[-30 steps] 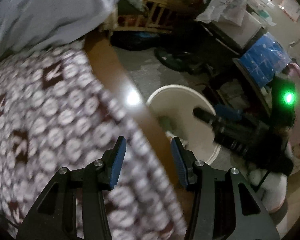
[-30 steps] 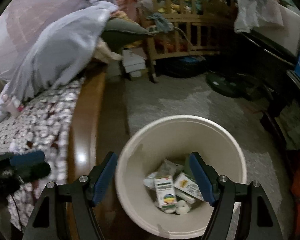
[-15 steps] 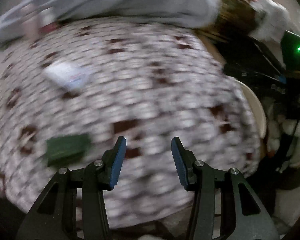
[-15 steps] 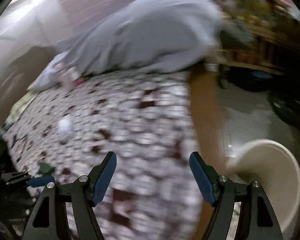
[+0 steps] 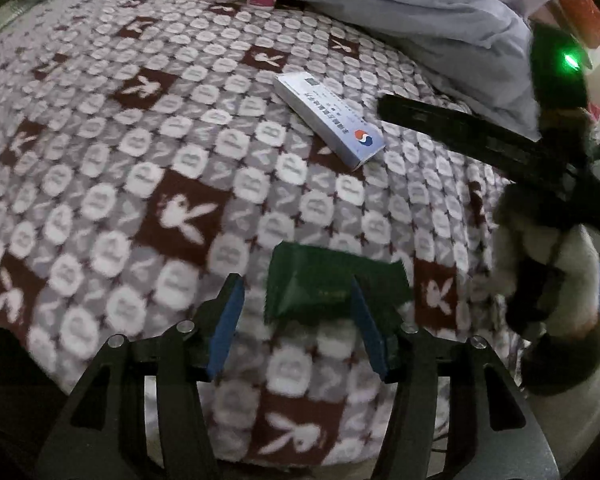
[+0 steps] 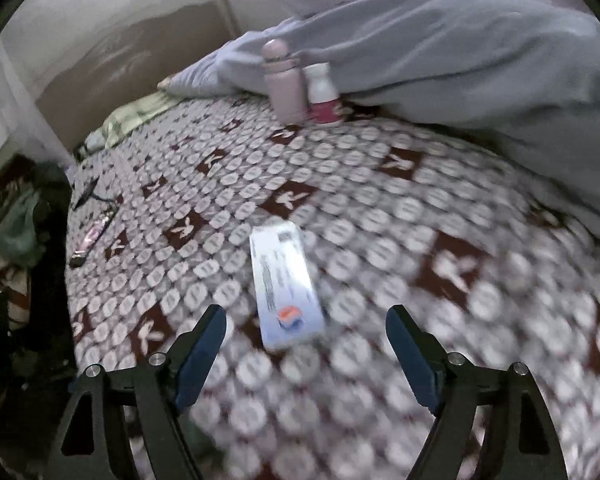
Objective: Collect trash
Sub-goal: 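Move both open grippers back over the bed, then grasp the dark green packet with the left gripper while the right grasps the white medicine box, then carry the packet and box over the white bucket and open both grippers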
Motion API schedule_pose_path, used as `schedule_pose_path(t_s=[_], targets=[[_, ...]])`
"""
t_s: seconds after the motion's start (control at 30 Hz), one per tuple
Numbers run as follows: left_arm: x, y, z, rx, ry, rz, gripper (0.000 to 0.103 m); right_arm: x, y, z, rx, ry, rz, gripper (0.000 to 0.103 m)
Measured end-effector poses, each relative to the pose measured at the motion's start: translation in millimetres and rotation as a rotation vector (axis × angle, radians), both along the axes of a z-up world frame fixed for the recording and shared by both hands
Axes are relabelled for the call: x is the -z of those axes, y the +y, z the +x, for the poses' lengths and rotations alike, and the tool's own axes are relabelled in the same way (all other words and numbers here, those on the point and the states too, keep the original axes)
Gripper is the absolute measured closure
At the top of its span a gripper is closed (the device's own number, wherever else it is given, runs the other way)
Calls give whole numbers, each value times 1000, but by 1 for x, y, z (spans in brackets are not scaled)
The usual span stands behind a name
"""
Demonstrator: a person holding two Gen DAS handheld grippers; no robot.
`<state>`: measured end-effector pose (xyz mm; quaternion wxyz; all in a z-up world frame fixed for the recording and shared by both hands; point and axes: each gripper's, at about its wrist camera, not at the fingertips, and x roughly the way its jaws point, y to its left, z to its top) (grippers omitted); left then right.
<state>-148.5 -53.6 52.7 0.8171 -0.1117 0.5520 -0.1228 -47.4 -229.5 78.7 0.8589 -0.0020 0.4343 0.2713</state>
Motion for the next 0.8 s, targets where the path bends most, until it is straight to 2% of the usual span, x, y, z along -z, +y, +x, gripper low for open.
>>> schedule_pose_path(t_s=[0.27,0.33,0.37,0.4,0.47,0.5,0.6,0.8], targets=[[19,-10,18,27,27,-29,48,36,40,38,-52,67,-68,23],[19,-13,20,49,24,-26,49,47,44,41,-48,84,-94,47],[20,-16,22,62,19,-29,60,49,44,40,-42,76,-104,53],[20,-17,24,74,19,-31,73,47,42,37,-40,70,-98,53],[19,-22,26,105,25,-36,84,43,34,31,-29,66,-91,54],[17,-24,26,120,25,-50,88,36,24,24,-14,46,-88,54],[4,-35,26,159,5,-82,91,16,-7,6,40,4,-59,54],[-30,-76,29,243,-83,-110,92,-19,-100,-49,211,-61,-40,54]])
